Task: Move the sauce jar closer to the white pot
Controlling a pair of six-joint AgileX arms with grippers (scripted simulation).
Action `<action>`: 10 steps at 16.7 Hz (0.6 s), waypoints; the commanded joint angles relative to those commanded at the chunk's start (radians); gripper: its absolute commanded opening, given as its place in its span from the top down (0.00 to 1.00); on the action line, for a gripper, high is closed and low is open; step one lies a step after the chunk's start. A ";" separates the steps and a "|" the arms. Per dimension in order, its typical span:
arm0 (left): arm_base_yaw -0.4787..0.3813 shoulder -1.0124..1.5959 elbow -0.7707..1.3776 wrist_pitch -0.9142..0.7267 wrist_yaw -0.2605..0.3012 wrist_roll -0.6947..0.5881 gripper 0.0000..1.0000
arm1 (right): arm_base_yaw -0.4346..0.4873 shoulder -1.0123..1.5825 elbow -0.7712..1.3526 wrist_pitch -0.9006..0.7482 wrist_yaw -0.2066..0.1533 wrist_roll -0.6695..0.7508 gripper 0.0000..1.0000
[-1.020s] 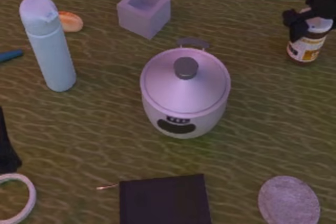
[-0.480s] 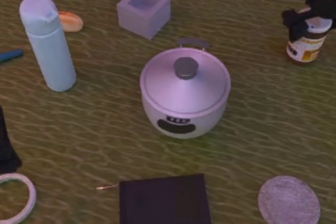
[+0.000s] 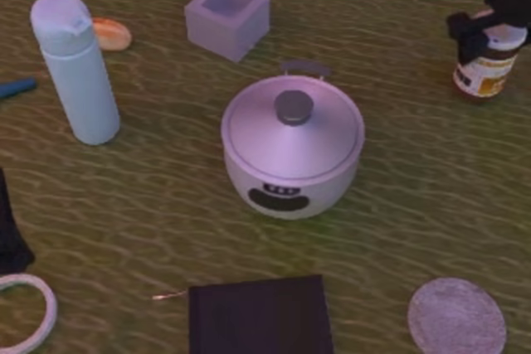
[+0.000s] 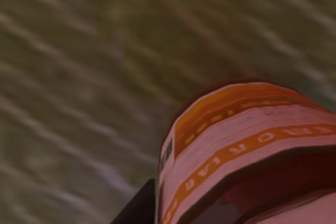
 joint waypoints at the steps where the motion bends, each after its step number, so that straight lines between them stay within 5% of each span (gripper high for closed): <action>1: 0.000 0.000 0.000 0.000 0.000 0.000 0.00 | 0.002 -0.032 -0.033 0.004 -0.001 0.000 1.00; 10: 0.000 0.000 0.000 0.000 0.000 0.000 0.00 | 0.017 -0.487 -0.555 0.060 -0.004 0.010 1.00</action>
